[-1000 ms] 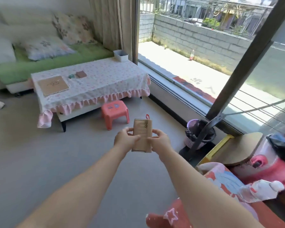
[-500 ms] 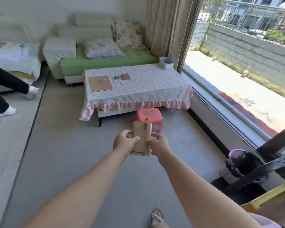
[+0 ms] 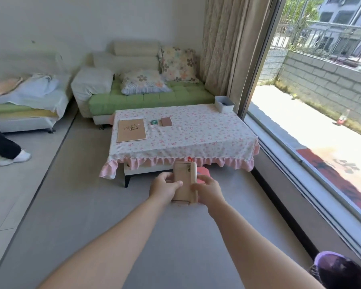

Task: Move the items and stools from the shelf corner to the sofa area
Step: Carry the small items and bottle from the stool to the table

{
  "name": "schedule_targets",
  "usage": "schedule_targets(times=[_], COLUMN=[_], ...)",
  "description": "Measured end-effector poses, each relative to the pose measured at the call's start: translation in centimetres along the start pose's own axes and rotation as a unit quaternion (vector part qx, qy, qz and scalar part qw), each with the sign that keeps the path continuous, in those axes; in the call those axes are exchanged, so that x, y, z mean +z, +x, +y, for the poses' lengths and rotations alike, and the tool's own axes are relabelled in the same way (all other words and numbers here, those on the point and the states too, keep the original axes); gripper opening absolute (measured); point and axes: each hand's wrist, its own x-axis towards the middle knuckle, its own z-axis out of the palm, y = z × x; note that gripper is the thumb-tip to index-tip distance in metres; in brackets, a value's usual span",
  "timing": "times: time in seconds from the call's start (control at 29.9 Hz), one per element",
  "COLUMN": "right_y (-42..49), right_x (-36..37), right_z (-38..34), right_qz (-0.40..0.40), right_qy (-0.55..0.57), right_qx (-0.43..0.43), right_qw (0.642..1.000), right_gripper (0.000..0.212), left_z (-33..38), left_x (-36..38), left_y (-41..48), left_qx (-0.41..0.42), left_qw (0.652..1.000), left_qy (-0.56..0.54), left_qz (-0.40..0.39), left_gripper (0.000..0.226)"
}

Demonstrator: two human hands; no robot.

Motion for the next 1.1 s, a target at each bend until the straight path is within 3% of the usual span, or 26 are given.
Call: schedule_targets(times=[0.2,0.4,0.84,1.1], right_y=[7.0,14.1,36.5,47.3], right_x=[-2.2,-2.3,3.0,3.0], right_z=[-2.8,-4.8,-15.4,-18.9], right_qz=[-0.003,-0.018,-0.021,-0.022], right_qy=[0.001,-0.008,0.029,0.003], right_qx=[-0.010,-0.001,0.015,0.037], right_qw=[1.000,1.000,0.999,0.999], right_gripper=[0.043,0.043,0.035,0.046], left_z=[2.9,3.9,11.2,13.7], left_x=[3.5,5.4,4.9,7.3], left_y=[5.9,13.0,37.4,48.2], left_qx=[0.008,-0.008,-0.014,-0.041], left_qw=[1.000,1.000,0.999,0.999], left_qy=[0.013,0.018,-0.009,-0.008], left_qz=[0.018,0.018,0.030,0.011], left_gripper=[0.026,0.041,0.029,0.035])
